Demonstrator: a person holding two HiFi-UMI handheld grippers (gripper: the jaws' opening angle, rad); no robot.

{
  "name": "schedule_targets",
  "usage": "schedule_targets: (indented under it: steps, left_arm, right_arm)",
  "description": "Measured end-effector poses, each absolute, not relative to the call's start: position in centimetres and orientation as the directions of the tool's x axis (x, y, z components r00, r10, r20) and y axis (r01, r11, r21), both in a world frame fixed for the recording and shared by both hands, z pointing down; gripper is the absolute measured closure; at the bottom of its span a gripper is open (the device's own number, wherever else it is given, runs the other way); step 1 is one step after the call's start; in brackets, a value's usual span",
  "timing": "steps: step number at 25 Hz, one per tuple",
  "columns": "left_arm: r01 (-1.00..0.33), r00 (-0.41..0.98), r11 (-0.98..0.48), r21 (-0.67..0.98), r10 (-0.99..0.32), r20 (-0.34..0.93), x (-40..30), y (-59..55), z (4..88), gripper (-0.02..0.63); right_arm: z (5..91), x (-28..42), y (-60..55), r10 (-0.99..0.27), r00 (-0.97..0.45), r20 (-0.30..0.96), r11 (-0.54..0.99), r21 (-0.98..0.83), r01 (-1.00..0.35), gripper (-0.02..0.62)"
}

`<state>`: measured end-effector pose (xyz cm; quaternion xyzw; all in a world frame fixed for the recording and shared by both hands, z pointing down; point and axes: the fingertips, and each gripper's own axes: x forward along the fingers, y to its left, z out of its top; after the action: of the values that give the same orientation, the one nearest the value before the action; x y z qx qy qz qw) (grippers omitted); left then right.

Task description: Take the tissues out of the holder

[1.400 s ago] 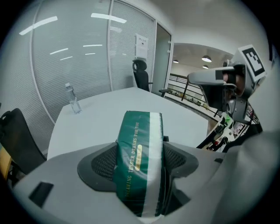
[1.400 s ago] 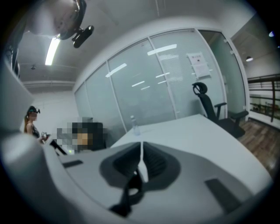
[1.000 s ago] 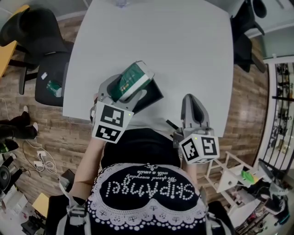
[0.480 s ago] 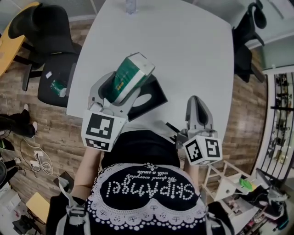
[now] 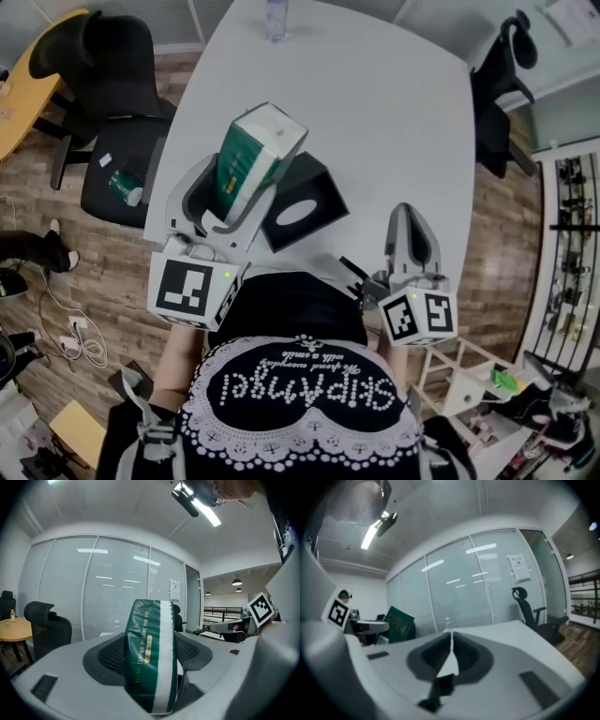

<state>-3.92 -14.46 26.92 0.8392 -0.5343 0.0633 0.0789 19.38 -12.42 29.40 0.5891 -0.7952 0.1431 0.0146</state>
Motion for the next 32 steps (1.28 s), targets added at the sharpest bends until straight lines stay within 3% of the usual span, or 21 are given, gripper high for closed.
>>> schedule_targets:
  steps: [13, 32]
  left_arm:
    - [-0.918, 0.396, -0.394, 0.045, -0.916, 0.069, -8.7, -11.8, 26.2, 0.272]
    - [-0.896, 0.438, -0.424, 0.130, -0.893, 0.105, -9.4, -10.3, 29.2, 0.272]
  right_arm:
    - [28.6, 18.2, -10.1, -0.963, -0.220, 0.156, 0.187, -0.200, -0.962, 0.558]
    - [28.4, 19.5, -7.7, -0.972, -0.147, 0.181, 0.115, -0.179, -0.977, 0.558]
